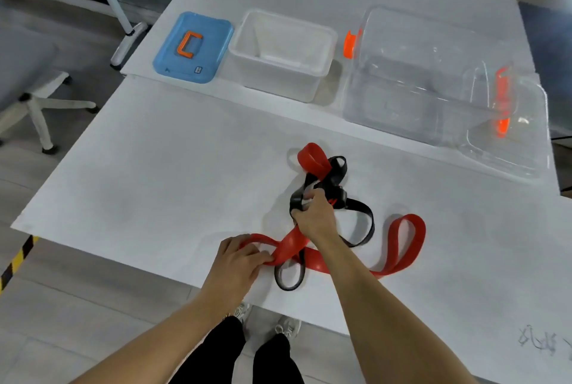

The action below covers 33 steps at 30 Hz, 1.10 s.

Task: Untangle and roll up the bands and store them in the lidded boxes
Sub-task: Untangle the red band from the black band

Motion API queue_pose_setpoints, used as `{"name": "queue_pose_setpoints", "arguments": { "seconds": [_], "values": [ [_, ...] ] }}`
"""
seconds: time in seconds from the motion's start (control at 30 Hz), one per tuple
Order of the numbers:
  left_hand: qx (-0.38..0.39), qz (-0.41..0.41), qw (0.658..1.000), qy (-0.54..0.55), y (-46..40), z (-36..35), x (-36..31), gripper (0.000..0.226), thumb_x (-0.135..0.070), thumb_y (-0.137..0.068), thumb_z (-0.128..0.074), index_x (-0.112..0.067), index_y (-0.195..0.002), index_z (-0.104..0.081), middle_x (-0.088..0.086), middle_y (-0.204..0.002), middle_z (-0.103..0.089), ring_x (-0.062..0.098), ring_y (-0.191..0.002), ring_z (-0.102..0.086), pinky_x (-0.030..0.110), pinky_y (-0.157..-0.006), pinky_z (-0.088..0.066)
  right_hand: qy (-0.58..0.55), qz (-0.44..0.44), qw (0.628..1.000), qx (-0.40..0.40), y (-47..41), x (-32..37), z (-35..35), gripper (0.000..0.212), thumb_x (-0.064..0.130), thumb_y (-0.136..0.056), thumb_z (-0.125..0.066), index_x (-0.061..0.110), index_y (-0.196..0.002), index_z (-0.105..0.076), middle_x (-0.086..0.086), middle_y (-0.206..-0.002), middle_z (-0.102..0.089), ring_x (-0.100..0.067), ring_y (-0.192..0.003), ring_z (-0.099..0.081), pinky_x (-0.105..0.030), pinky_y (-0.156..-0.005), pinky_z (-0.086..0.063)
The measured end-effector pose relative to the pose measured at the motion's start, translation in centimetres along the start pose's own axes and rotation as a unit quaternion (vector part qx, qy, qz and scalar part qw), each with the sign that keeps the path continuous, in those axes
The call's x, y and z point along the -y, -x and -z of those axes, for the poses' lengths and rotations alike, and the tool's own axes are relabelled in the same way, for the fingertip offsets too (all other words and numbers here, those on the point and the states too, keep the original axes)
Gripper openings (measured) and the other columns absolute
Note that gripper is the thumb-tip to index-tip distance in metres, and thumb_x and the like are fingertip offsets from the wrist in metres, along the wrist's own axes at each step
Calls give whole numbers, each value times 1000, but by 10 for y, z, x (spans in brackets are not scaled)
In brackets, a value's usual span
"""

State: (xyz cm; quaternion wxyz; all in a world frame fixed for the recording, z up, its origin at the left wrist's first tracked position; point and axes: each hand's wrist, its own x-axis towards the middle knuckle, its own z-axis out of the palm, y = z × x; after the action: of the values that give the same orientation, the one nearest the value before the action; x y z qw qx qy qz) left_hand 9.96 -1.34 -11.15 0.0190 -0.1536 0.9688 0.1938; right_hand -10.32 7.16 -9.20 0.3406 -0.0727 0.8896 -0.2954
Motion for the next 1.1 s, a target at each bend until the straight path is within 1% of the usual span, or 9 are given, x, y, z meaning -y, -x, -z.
{"name": "queue_pose_setpoints", "arguments": {
  "seconds": [0.1,0.23,0.37,0.5,0.6,0.73,0.83,0.93,1.1],
  "values": [
    [-10,-41,999,10,-12,13,-4,30,-18,-78,-77,-39,-99,-76,-17,-89,-73,23,-111,-66,33,-98,-35,-148,-39,988,-24,0,-5,18,48,17,-92,-77,13,-132,-52,11,-92,-62,-18,-97,-64,-30,-87,-49],
    [30,-130,991,-28,-26,25,-18,31,-17,-76,-78,-39,-97,-76,-17,-83,-73,18,-103,-67,32,-102,-33,-239,-67,965,-79,-6,3,48,43,16,-86,-81,6,-124,-65,2,-95,-72,-19,-92,-69,-29,-84,-55],
    [77,-158,982,-72,-28,26,-18,27,-20,-73,-81,-39,-91,-75,-16,-75,-68,17,-90,-65,31,-101,-34,-317,-13,940,-122,-1,20,81,42,12,-90,-75,14,-128,-59,-8,-104,-75,-21,-90,-72,-36,-87,-61],
    [91,-116,980,-134,-19,29,2,40,-10,-56,-88,-38,-83,-76,-13,-76,-68,18,-86,-69,37,-100,-43,-409,28,902,-135,5,26,115,35,8,-97,-59,27,-126,-62,-15,-90,-72,-22,-71,-66,-26,-55,-52],
    [68,-67,983,-158,-16,35,23,49,-4,-55,-87,-36,-91,-77,-9,-76,-69,20,-83,-70,43,-100,-48,-431,21,888,-161,12,27,136,31,4,-92,-51,19,-92,-79,-24,-105,-74,-30,-81,-65,-23,-48,-48],
    [10,-25,981,-192,-27,52,34,46,7,-54,-83,-26,-86,-78,0,-74,-70,28,-79,-70,49,-97,-52,-473,0,863,-180,26,23,160,3,16,-89,-72,18,-90,-71,-7,-86,-64,-22,-72,-61,-19,-43,-49],
    [-44,36,980,-189,-39,67,48,41,13,-59,-73,-19,-83,-76,6,-78,-72,33,-78,-69,50,-101,-47,-412,41,896,-162,33,12,173,32,7,-82,-77,25,-108,-69,-3,-80,-67,-20,-68,-66,-27,-60,-58],
    [-98,69,972,-201,-52,81,62,35,15,-66,-67,-14,-86,-75,12,-81,-71,37,-78,-67,52,-103,-43,-260,64,946,-183,38,-3,181,30,7,-86,-68,25,-111,-69,-3,-81,-69,-15,-60,-63,-25,-61,-53],
    [-145,122,956,-222,-71,100,74,35,17,-68,-61,-9,-89,-73,15,-79,-66,39,-79,-63,52,-109,-37,-7,-9,995,-100,34,-40,172,24,26,-97,-60,21,-120,-62,-10,-115,-70,-29,-93,-65,-32,-74,-44]
  ]
}}
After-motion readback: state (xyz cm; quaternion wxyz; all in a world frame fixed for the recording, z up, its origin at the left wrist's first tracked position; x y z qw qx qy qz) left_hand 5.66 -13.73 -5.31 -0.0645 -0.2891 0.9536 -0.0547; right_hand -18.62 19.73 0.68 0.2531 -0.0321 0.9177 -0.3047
